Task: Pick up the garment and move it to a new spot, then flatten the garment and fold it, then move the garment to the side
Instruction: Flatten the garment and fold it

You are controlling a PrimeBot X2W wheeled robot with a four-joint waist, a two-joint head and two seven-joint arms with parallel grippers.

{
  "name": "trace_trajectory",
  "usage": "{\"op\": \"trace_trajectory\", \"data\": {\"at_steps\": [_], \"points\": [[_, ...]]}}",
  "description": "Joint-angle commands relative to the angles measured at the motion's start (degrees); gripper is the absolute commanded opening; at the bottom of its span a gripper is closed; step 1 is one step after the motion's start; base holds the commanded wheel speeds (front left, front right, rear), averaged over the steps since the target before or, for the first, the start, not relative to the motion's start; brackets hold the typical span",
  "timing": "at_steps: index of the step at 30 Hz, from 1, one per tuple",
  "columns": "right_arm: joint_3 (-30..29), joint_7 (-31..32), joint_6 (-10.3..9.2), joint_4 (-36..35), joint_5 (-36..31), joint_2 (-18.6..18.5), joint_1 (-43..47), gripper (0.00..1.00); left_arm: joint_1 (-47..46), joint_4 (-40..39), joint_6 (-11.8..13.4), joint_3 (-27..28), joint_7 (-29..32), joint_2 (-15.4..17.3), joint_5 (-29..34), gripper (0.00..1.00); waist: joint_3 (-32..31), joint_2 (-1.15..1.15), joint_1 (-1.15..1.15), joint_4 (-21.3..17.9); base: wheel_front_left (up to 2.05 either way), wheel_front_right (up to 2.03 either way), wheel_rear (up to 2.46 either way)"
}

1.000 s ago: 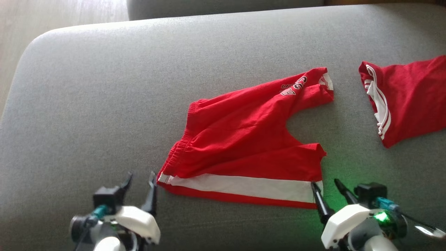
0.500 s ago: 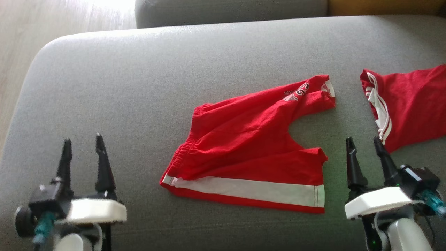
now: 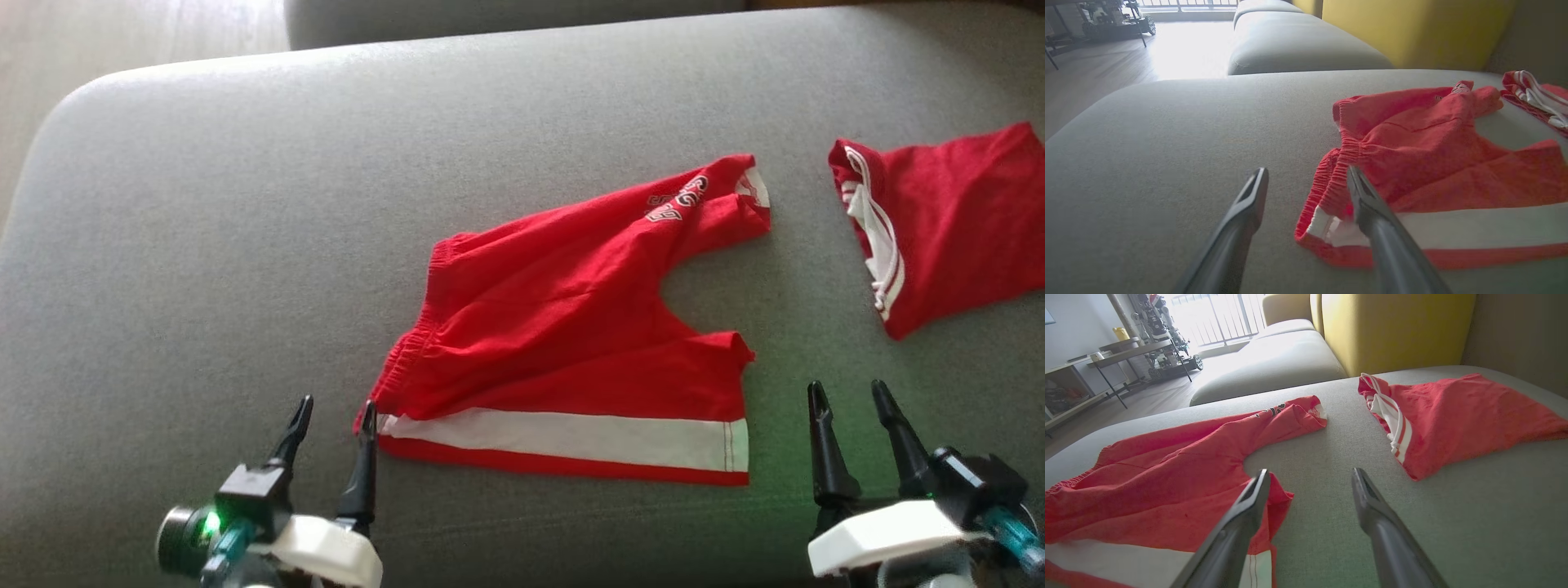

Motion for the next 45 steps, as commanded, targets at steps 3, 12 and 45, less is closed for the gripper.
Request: {"op": "trace_trajectory", "data": {"at_steps": [3, 12, 45], "points": [[2.0, -0.5, -0.01, -1.4, 0.6, -0.4, -2.3, 1.0, -4.3, 1.5, -0.8, 1.2, -0.7, 0.1, 0.9, 1.0, 0.9, 0.0, 0.0, -1.2, 0.0, 0.0, 0.0], [3.1, -0.5, -0.01, -0.5, 0.9, -0.4, -3.3, 1.0, -9.2, 15.2, 0.2, -0.2, -0.7, 1.4, 3.7, 1.0, 2.1, 0.0, 0.0, -3.1, 0.0, 0.0, 0.0], [9.6, -0.2, -0.01, 7.5, 2.9, -0.4, -4.3, 1.0, -8.7, 8.6, -1.8, -0.8, -0.7, 1.4, -0.5, 0.0, 2.0, 0.0, 0.0, -1.6, 0.0, 0.0, 0.0]]}}
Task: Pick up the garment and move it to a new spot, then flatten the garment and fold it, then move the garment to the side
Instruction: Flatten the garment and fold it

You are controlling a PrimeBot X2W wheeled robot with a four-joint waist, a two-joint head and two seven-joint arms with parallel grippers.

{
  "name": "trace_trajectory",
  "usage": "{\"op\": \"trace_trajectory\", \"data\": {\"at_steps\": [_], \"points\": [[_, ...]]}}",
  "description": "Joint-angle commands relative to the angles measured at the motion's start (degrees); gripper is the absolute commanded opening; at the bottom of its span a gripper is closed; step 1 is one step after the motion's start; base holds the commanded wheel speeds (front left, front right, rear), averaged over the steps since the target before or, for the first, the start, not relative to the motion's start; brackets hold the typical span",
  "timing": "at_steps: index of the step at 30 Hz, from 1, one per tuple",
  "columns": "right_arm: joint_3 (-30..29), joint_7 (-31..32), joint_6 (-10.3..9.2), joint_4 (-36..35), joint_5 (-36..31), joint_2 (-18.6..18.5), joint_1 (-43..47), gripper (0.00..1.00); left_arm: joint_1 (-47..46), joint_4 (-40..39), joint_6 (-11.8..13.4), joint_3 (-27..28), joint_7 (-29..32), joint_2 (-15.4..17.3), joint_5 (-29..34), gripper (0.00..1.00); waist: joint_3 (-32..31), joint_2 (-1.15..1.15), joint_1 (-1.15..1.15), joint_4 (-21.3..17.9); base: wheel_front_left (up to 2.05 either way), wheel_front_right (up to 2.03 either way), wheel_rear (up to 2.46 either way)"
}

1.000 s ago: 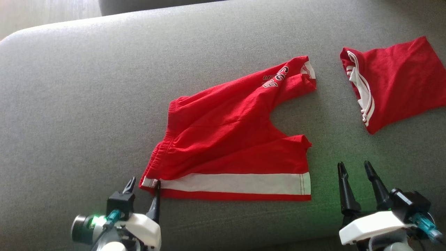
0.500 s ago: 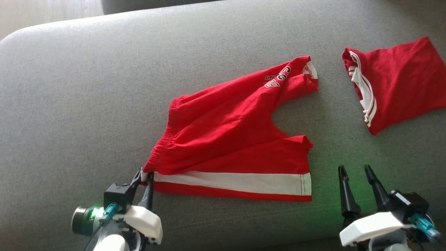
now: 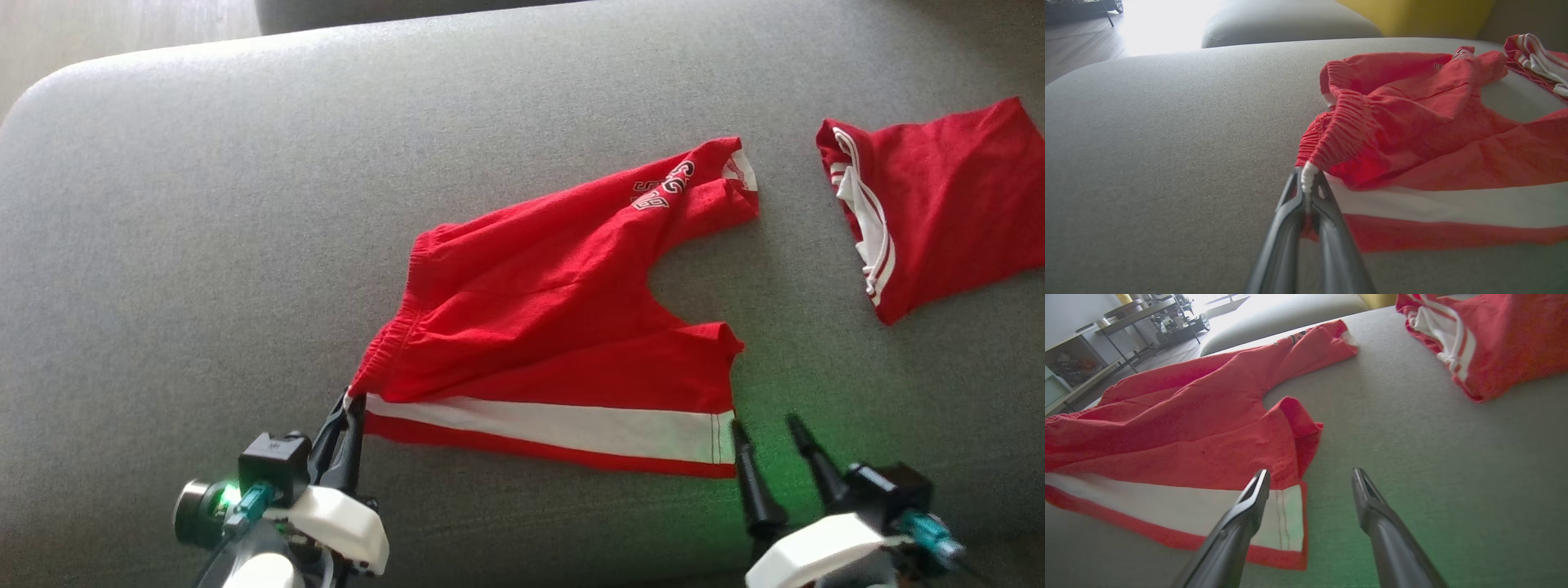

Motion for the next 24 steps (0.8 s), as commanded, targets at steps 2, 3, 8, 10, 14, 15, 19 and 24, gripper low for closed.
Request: {"op": "trace_trajectory", "data": {"at_steps": [2, 3, 8, 10, 14, 15, 19, 24], "points": [[4.0, 0.2, -0.01, -1.0, 0.8, -0.4, -2.1, 1.0, -0.9, -2.4, -0.1, 1.7, -0.7, 0.8, -0.3, 0.0, -0.1, 0.0, 0.0, 0.4, 0.0, 0.0, 0.0], [4.8, 0.3, -0.01, -0.8, 0.7, -0.4, -2.2, 1.0, -0.9, -2.4, 0.0, 1.7, -0.7, 0.8, -0.3, 0.0, -0.1, 0.0, 0.0, 0.5, 0.0, 0.0, 0.0], [7.2, 0.8, -0.01, 0.9, 0.2, -0.4, -3.6, 1.0, -0.8, -2.4, 0.1, 1.6, -0.7, 0.7, -0.5, 0.0, 0.1, 0.0, 0.0, 0.9, 0.0, 0.0, 0.0], [7.9, 0.9, -0.01, 2.1, -0.1, -0.4, -4.8, 1.0, -0.9, -2.2, 0.2, 1.5, -0.7, 0.6, -0.6, 0.0, 0.3, 0.0, 0.0, 1.1, 0.0, 0.0, 0.0], [8.6, 0.8, -0.01, 5.8, -0.7, -0.4, -8.0, 1.0, -1.4, -1.7, 0.3, 1.2, -0.7, 0.6, -0.5, 0.0, 0.9, 0.0, 0.0, 1.8, 0.0, 0.0, 0.0], [8.5, 0.7, -0.01, 6.8, -0.7, -0.4, -8.8, 1.0, -1.6, -1.6, 0.3, 1.1, -0.7, 0.5, -0.5, 0.0, 1.1, 0.0, 0.0, 2.0, 0.0, 0.0, 0.0], [7.8, 0.4, -0.01, 9.5, -1.1, -0.4, -11.2, 1.0, -2.2, -1.3, 0.2, 0.7, -0.7, 0.5, -0.3, 0.0, 1.7, 0.0, 0.0, 2.7, 0.0, 0.0, 0.0], [5.7, 0.0, -0.01, 13.0, -1.7, -0.4, -14.7, 1.0, -2.9, -1.1, 0.2, 0.4, -0.7, 0.5, -0.2, 0.0, 2.6, 0.0, 0.0, 3.4, 0.0, 0.0, 0.0]]}}
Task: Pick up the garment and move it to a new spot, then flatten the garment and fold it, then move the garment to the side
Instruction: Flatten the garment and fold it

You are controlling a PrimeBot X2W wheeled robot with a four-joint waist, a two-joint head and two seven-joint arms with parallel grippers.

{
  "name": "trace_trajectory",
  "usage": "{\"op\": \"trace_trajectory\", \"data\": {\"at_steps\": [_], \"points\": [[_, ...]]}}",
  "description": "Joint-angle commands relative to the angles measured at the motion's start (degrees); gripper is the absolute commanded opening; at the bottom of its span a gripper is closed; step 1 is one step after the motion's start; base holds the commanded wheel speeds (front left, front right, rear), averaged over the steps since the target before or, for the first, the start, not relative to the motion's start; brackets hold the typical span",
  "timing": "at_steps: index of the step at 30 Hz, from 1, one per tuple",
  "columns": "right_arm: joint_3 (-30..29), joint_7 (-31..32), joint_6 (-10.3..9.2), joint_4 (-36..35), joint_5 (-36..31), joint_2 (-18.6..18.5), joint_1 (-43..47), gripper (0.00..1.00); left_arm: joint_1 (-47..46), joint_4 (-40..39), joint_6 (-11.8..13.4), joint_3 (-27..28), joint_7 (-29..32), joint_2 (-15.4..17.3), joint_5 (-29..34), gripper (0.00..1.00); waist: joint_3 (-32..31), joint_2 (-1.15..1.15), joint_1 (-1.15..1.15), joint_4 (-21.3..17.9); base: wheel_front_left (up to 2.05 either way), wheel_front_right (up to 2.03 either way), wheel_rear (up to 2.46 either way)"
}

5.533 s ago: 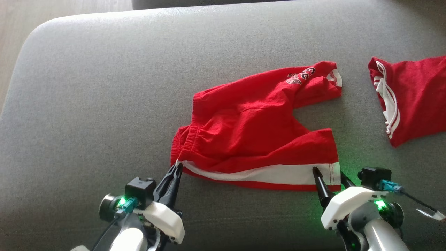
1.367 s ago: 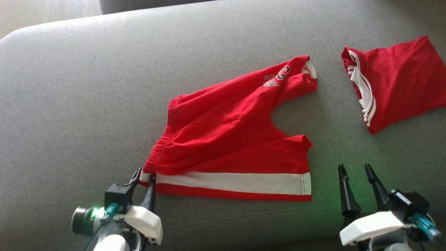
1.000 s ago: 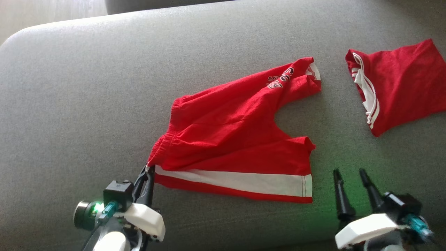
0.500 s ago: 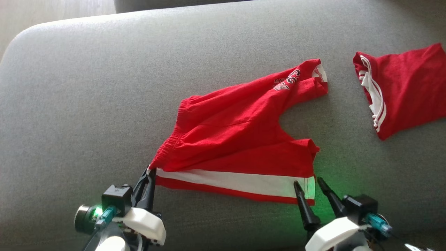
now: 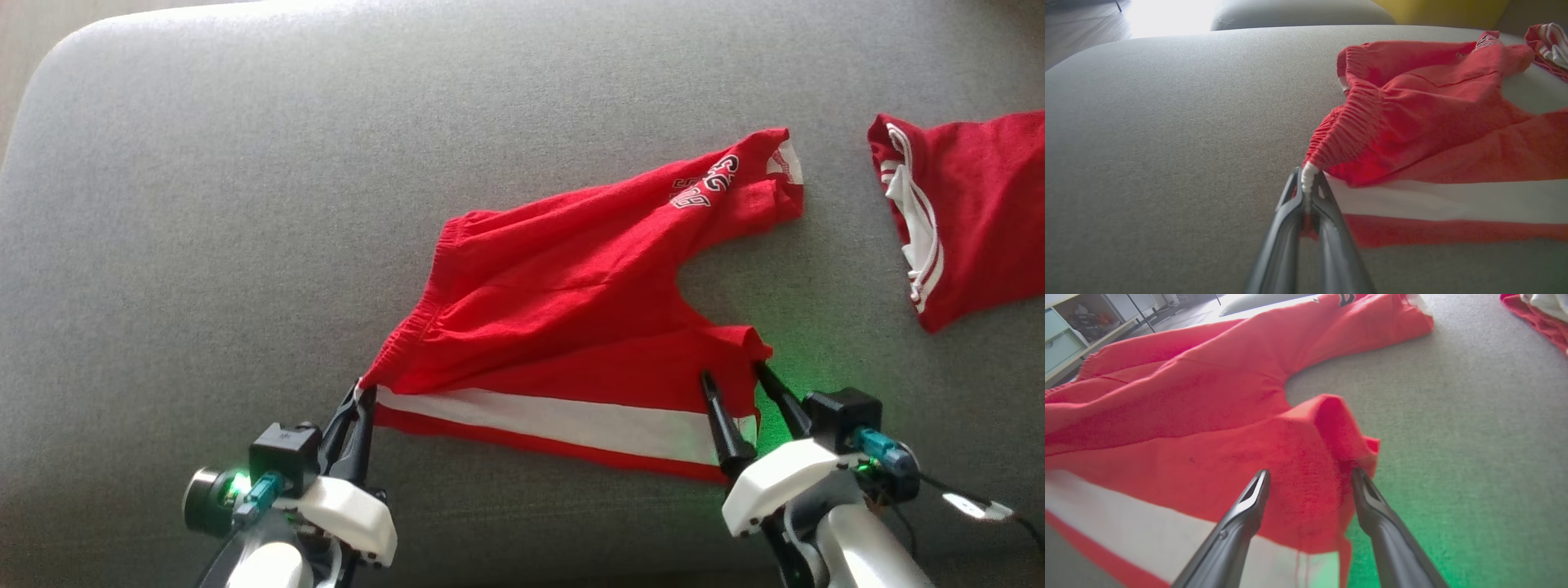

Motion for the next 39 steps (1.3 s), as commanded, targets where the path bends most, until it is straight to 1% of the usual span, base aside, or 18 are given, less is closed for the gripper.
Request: {"op": "trace_trajectory", "data": {"at_steps": [1, 4, 6, 13, 19, 27, 32, 39], "points": [[0.9, -0.8, -0.01, -1.0, -0.5, -0.3, -1.7, 1.0, -2.0, -1.5, 0.2, 1.6, -0.7, 0.5, 0.1, 0.0, 0.1, 0.0, 0.0, 0.2, 0.0, 0.0, 0.0], [-0.2, -1.0, -0.01, -0.1, -0.7, -0.3, -2.5, 1.0, -2.2, -1.3, 0.2, 1.4, -0.7, 0.5, 0.1, 0.0, 0.3, 0.0, 0.0, 0.5, 0.0, 0.0, 0.0], [0.2, -1.1, -0.01, 0.2, -0.2, -0.3, -2.7, 1.0, -2.2, -1.2, 0.2, 1.4, -0.7, 0.5, 0.0, 0.0, 0.4, 0.0, 0.0, 0.6, 0.0, 0.0, 0.0], [5.9, -1.2, -0.01, -0.6, 3.0, -0.6, -1.8, 1.0, -2.1, -0.7, 0.4, 1.5, -0.7, 0.6, -0.1, 0.0, -0.1, 0.0, 0.0, 0.3, 0.0, 0.0, 0.0], [9.0, -1.1, -0.01, -2.1, 5.3, -1.8, -0.1, 1.0, -2.0, -0.4, 0.6, 1.7, -0.7, 0.7, -0.2, 0.0, -0.5, 0.0, 0.0, -0.5, 0.0, 0.0, 0.0], [9.9, 0.8, -0.01, -1.3, 7.8, -3.2, 0.7, 1.0, -2.3, -0.3, 0.8, 1.7, -0.7, 0.8, -0.3, 0.0, -0.4, 0.0, 0.0, -1.6, 0.0, 0.0, 0.0], [11.9, 1.3, -0.01, -1.6, 9.5, -3.7, 0.7, 1.0, -2.8, -0.3, 0.8, 1.8, -0.7, 0.9, -0.3, 0.0, 0.1, 0.0, 0.0, -1.8, 0.0, 0.0, 0.0], [14.7, 1.5, -0.01, -3.0, 11.6, -5.5, 1.7, 1.0, -2.9, 0.0, 1.0, 2.1, -0.7, 1.1, -0.4, 0.0, 0.2, 0.0, 0.0, -2.0, 0.0, 0.0, 0.0]]}}
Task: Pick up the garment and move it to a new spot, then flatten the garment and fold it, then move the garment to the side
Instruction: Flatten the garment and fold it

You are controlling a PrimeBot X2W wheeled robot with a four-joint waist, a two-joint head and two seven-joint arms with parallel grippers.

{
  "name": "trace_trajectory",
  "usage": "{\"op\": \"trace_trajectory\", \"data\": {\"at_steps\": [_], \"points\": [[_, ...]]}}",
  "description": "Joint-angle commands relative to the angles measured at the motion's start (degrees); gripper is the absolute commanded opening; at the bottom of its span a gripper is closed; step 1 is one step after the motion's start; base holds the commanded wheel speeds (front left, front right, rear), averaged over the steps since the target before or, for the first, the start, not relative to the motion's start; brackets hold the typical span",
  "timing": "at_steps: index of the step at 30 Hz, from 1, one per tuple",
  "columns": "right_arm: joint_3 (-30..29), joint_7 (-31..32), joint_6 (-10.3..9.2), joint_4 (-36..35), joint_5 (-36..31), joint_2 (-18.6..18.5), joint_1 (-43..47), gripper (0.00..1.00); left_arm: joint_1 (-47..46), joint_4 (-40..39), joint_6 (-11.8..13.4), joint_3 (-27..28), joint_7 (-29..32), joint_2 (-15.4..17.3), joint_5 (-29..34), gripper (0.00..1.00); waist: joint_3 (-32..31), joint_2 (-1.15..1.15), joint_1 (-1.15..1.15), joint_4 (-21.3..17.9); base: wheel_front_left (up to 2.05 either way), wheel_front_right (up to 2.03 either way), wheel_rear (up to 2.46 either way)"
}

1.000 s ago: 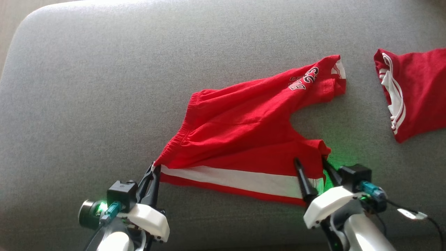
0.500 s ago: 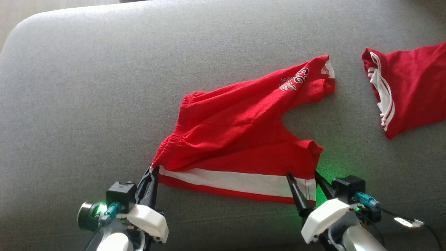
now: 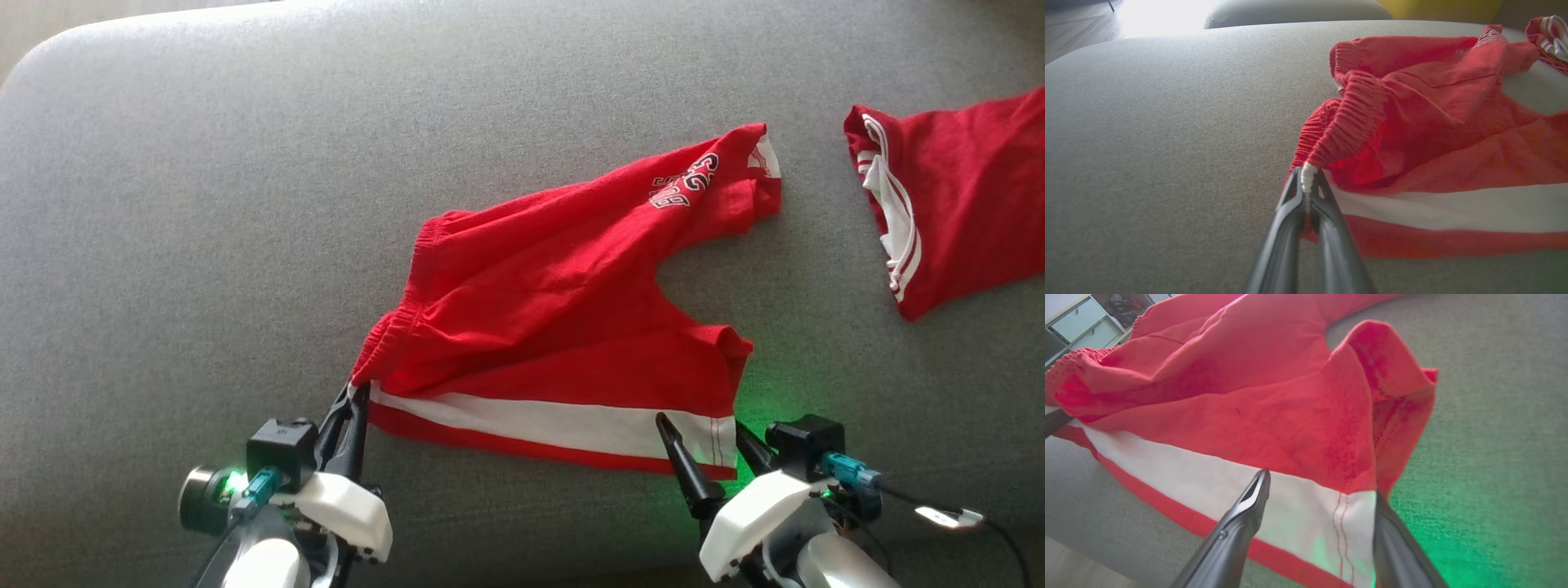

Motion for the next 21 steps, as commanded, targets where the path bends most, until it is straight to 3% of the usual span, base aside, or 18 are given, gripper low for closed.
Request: {"op": "trace_trajectory", "data": {"at_steps": [1, 15, 16, 17, 18, 21], "points": [[1.7, 0.4, -0.01, -1.8, 0.5, -0.6, 0.7, 1.0, -1.8, -1.2, 0.4, 2.0, -0.7, 1.0, -0.4, 0.0, -0.2, 0.0, 0.0, -0.1, 0.0, 0.0, 0.0], [5.1, 2.9, -0.01, -4.5, 3.8, -3.1, 2.9, 1.0, -1.3, -0.2, 0.8, 2.1, -0.7, 0.8, -0.9, 0.0, -2.0, 0.0, 0.0, -0.7, 0.0, 0.0, 0.0], [5.2, 3.0, -0.01, -4.5, 3.9, -3.1, 2.8, 0.81, -1.3, -0.2, 0.8, 2.1, -0.7, 0.8, -0.9, 0.0, -2.0, 0.0, 0.0, -0.7, 0.0, 0.0, 0.0], [5.3, 3.0, -0.01, -4.5, 3.9, -3.0, 2.8, 0.23, -1.3, -0.2, 0.8, 2.1, -0.7, 0.8, -0.9, 0.0, -2.1, 0.0, 0.0, -0.7, 0.0, 0.0, 0.0], [5.4, 3.0, -0.01, -4.5, 3.9, -3.0, 2.7, 0.0, -1.3, -0.1, 0.8, 2.0, -0.7, 0.8, -0.9, 0.0, -2.1, 0.0, 0.0, -0.7, 0.0, 0.0, 0.0], [5.7, 2.8, -0.01, -4.6, 3.7, -3.1, 2.7, 0.0, -1.3, 0.0, 0.7, 2.0, -0.7, 0.8, -0.9, 0.0, -2.3, 0.0, 0.0, -0.5, 0.0, 0.0, 0.0]]}}
